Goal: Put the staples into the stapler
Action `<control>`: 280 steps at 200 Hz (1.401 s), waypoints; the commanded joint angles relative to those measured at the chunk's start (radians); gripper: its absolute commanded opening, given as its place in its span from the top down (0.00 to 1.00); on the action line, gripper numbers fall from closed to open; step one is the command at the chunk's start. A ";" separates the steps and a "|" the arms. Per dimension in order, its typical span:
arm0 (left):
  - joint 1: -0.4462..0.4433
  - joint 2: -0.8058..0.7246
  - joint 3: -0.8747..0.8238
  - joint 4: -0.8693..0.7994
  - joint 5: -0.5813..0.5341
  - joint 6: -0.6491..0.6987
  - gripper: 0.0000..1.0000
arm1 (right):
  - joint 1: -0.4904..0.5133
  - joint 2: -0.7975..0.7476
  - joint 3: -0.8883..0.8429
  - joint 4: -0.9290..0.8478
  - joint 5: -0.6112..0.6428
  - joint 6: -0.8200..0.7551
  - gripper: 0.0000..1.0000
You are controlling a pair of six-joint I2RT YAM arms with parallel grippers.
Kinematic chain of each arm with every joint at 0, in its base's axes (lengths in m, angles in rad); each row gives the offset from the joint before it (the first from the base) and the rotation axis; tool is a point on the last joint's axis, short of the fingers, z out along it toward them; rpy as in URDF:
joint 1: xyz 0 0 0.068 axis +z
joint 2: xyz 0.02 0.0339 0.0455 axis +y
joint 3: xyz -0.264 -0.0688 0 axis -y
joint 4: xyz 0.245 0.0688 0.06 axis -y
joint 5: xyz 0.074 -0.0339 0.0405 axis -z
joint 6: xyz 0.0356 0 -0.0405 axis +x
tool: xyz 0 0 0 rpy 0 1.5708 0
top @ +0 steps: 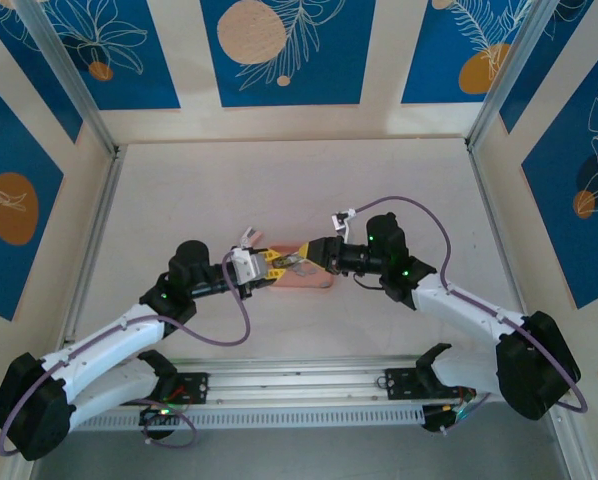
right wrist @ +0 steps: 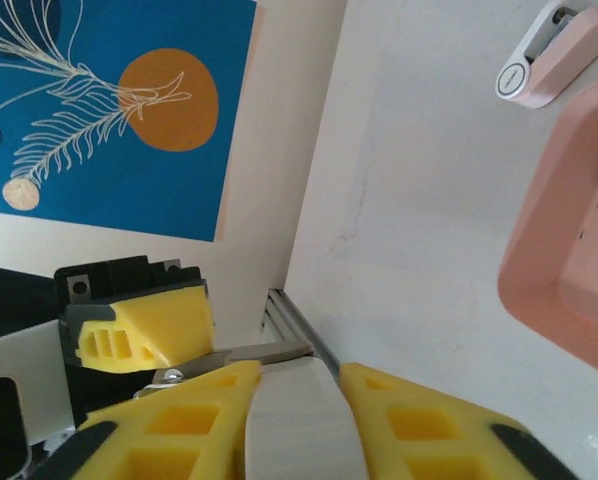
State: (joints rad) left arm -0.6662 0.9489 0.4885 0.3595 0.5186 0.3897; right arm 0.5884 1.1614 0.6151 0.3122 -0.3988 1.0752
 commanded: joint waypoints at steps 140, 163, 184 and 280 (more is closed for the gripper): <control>-0.025 0.177 0.229 -0.221 -0.051 -0.339 0.36 | -0.186 -0.039 0.361 -0.802 -0.008 -0.848 0.88; -0.041 0.240 0.313 -0.313 -0.083 -0.356 0.36 | -0.157 0.026 0.414 -0.863 0.012 -0.814 0.89; -0.059 0.276 0.350 -0.328 -0.085 -0.354 0.37 | -0.135 0.083 0.454 -0.902 0.000 -0.786 0.89; -0.118 0.418 0.480 -0.398 -0.091 -0.356 0.46 | -0.109 0.165 0.509 -0.900 -0.057 -0.714 0.89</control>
State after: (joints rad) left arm -0.7681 1.3399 0.9165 0.0059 0.4370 0.0490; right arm 0.4740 1.3193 1.0939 -0.5804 -0.4076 0.3347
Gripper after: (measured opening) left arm 0.558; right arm 0.197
